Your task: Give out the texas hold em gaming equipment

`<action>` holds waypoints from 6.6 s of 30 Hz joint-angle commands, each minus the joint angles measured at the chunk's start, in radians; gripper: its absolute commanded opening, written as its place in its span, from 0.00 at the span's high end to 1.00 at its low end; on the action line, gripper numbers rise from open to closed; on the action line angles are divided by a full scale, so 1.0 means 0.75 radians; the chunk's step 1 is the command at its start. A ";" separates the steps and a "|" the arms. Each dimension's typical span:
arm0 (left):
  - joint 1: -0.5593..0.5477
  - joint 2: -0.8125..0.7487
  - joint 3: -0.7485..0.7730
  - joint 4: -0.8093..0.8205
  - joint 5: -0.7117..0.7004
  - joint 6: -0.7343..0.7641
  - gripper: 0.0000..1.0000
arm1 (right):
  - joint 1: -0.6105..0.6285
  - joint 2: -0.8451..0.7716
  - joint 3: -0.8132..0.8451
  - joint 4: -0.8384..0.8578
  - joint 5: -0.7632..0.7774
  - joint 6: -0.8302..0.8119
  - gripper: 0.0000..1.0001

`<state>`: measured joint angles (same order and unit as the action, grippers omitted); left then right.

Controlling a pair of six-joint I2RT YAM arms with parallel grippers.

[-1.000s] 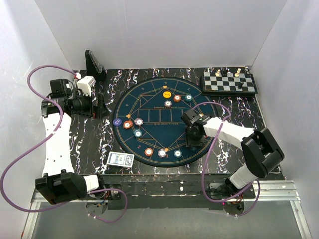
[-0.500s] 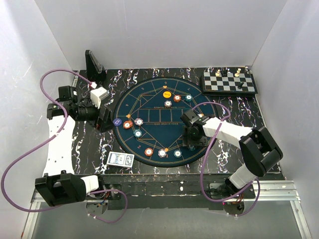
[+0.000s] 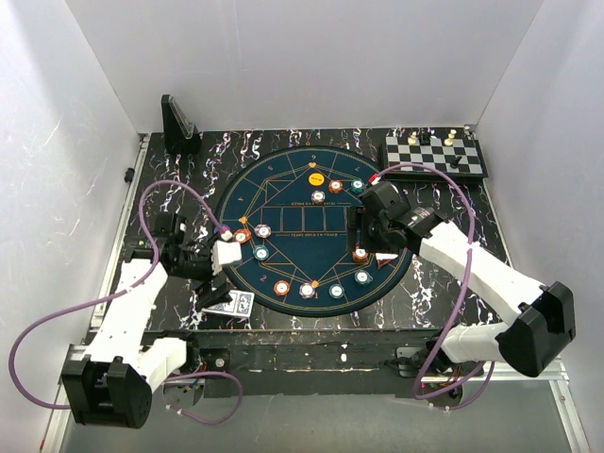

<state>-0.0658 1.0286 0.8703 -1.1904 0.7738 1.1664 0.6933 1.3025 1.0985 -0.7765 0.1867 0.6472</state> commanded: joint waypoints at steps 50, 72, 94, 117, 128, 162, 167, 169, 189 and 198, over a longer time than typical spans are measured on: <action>-0.060 0.340 -0.369 0.239 -0.244 0.803 0.00 | -0.006 -0.027 0.249 -0.043 -0.186 -0.122 0.15; -0.064 0.122 -0.316 0.145 -0.177 0.544 0.78 | -0.006 -0.008 0.211 -0.012 -0.283 -0.092 0.20; -0.211 0.439 0.776 -0.172 0.014 -0.170 1.00 | 0.022 0.202 0.229 0.910 -1.108 0.479 0.09; -0.317 0.463 0.918 -0.145 -0.052 -0.334 1.00 | 0.108 0.470 0.333 1.156 -1.208 0.716 0.46; -0.317 0.457 0.920 -0.059 -0.050 -0.442 1.00 | 0.108 0.509 0.272 1.377 -1.268 0.861 0.69; -0.317 0.344 0.770 -0.076 -0.085 -0.367 0.11 | 0.108 0.437 0.147 1.586 -1.259 0.937 0.87; -0.319 0.400 0.807 -0.125 -0.085 -0.318 0.27 | 0.123 0.425 0.145 1.571 -1.253 0.919 0.87; -0.319 0.418 0.813 -0.143 -0.075 -0.301 0.30 | 0.123 0.417 0.145 1.573 -1.253 0.914 0.87; -0.317 0.473 0.854 -0.217 -0.064 -0.289 1.00 | 0.137 0.411 0.157 1.435 -1.247 0.792 0.52; -0.319 0.475 0.844 -0.341 -0.126 -0.132 1.00 | 0.135 0.384 0.284 0.937 -1.151 0.487 0.39</action>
<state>-0.3016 1.3991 1.4868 -1.3472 0.6758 0.9936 0.7921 1.6215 1.2526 0.0372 -0.6800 1.1015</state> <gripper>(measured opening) 0.657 0.609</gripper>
